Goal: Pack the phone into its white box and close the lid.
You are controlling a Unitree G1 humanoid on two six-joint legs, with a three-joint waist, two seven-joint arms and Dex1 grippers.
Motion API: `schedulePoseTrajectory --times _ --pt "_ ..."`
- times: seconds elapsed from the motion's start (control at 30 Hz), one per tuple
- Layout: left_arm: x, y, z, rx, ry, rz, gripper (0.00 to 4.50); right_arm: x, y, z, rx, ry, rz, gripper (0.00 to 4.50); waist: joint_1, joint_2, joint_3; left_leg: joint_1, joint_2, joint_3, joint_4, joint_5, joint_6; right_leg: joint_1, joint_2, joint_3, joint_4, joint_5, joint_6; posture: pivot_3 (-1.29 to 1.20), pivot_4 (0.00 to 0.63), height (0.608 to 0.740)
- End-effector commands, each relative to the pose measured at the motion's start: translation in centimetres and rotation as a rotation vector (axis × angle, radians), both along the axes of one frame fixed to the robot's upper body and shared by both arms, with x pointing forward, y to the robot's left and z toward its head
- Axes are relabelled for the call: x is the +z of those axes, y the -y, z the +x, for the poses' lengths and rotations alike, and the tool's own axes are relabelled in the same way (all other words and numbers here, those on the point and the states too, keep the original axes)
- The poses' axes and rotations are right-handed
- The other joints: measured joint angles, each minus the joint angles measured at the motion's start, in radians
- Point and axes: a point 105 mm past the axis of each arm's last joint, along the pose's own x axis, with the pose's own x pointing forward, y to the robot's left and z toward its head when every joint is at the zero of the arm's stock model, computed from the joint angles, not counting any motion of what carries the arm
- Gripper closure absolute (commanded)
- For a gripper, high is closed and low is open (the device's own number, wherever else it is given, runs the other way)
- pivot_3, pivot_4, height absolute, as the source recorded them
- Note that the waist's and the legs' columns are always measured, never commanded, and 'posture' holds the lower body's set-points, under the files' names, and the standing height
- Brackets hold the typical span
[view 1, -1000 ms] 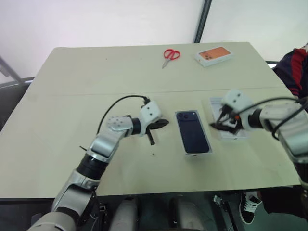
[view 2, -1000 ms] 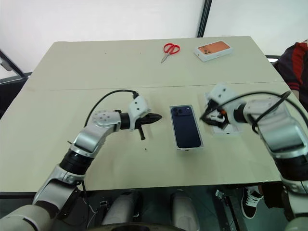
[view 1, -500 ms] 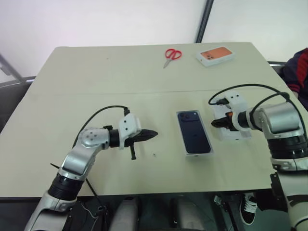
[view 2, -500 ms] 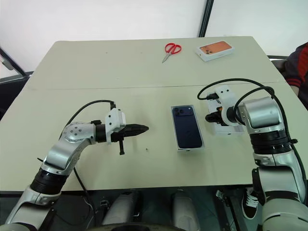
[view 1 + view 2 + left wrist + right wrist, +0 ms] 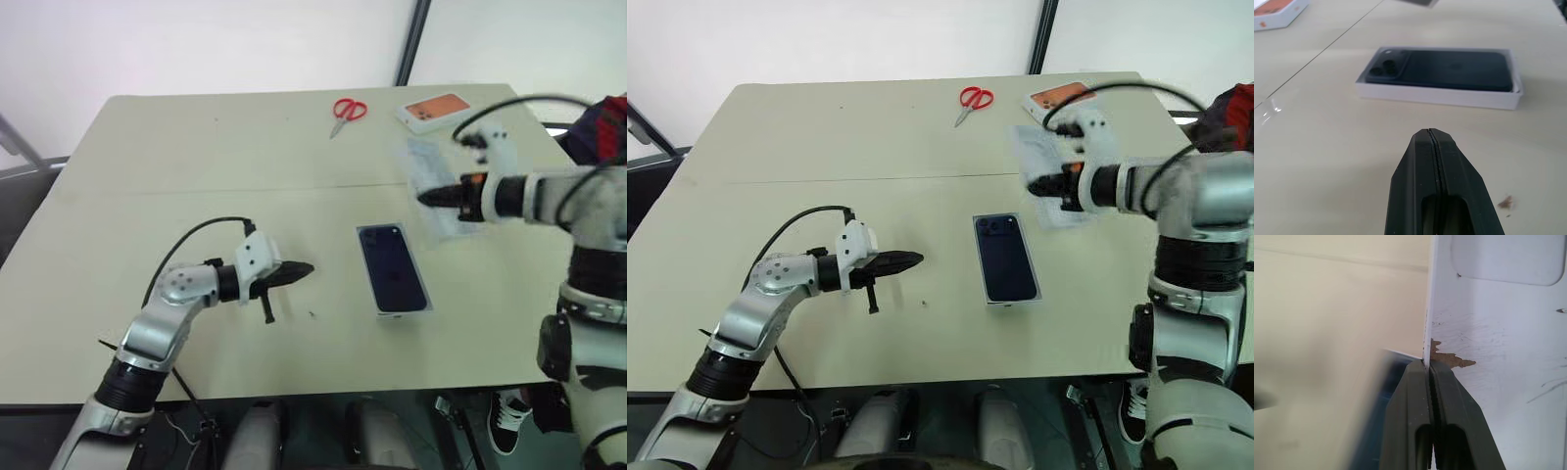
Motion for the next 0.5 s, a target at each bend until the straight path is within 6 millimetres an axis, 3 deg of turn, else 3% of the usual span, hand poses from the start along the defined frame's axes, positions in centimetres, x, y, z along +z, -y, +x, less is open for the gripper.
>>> schedulePoseTrajectory --times 0.03,0.2,0.37,0.5 --pt "1.4 -0.9 1.1 0.048 0.054 -0.028 4.50 0.7 -4.0 -3.0 0.258 -0.019 0.179 4.48 0.000 0.000 0.000 0.000 0.000 0.000 0.000 0.000 0.000 0.000 0.000 0.000 0.000 0.000 0.000 0.00 0.150 0.740" --pt "2.1 -2.2 2.2 0.113 0.076 -0.041 4.50 -1.6 -7.5 -5.7 0.304 -0.196 0.383 4.48 0.005 -0.001 0.000 -0.001 -0.001 -0.001 0.001 0.000 0.000 0.001 -0.002 0.000 0.000 0.000 0.000 0.00 0.150 0.740" --pt "2.6 -2.5 2.2 0.131 0.080 -0.070 4.50 -4.8 -8.1 -5.7 0.154 -0.285 0.411 4.48 -0.004 -0.001 0.000 -0.001 -0.001 0.001 0.003 -0.001 0.002 0.001 -0.002 0.000 0.000 0.000 0.000 0.00 0.150 0.740" --pt "2.7 -1.6 2.0 0.118 0.080 -0.087 4.50 -6.9 -7.2 -4.3 -0.042 -0.358 0.446 4.48 -0.003 -0.001 0.000 -0.001 0.000 0.000 0.003 -0.001 0.002 0.001 0.000 0.000 0.000 0.000 0.000 0.00 0.150 0.740"
